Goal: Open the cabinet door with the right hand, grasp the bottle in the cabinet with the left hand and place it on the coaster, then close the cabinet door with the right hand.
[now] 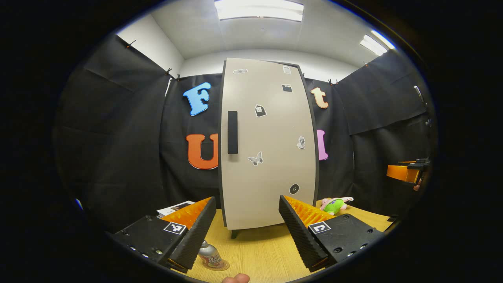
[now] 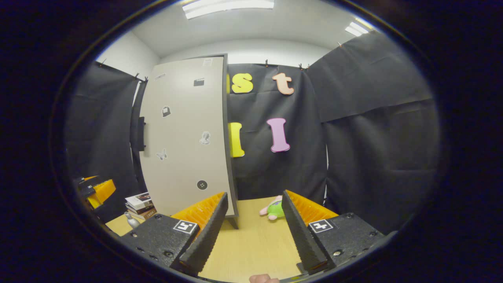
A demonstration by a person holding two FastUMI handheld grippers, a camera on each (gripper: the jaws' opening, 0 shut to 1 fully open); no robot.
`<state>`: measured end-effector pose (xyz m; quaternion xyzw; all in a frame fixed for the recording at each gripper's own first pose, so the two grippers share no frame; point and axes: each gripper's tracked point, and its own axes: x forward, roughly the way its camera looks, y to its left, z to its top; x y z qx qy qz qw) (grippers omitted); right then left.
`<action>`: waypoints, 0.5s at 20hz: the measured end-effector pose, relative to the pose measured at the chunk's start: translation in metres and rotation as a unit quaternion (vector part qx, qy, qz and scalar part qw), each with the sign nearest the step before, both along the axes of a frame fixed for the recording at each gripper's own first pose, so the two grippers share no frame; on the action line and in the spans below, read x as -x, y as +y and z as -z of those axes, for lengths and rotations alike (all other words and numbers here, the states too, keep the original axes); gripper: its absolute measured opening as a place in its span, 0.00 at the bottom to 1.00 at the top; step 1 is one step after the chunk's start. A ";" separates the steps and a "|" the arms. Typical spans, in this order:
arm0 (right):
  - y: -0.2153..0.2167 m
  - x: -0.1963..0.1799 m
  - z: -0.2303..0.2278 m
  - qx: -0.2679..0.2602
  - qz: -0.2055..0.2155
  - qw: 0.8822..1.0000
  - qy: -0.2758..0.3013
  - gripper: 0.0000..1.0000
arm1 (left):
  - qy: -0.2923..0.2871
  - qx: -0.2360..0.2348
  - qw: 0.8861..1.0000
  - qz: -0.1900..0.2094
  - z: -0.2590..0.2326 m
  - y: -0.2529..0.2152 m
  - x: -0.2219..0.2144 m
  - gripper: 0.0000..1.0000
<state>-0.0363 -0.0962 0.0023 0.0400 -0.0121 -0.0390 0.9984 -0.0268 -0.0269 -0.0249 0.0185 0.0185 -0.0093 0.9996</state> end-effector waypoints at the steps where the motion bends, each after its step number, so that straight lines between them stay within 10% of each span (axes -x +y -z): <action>1: 0.002 0.000 -0.001 0.000 -0.003 1.000 -0.001 0.89 | -0.001 0.000 1.000 -0.002 0.000 0.001 0.001 0.97; 10: 0.009 0.001 -0.005 0.003 -0.015 1.000 -0.006 0.89 | -0.005 0.001 1.000 -0.003 -0.004 0.002 0.007 0.97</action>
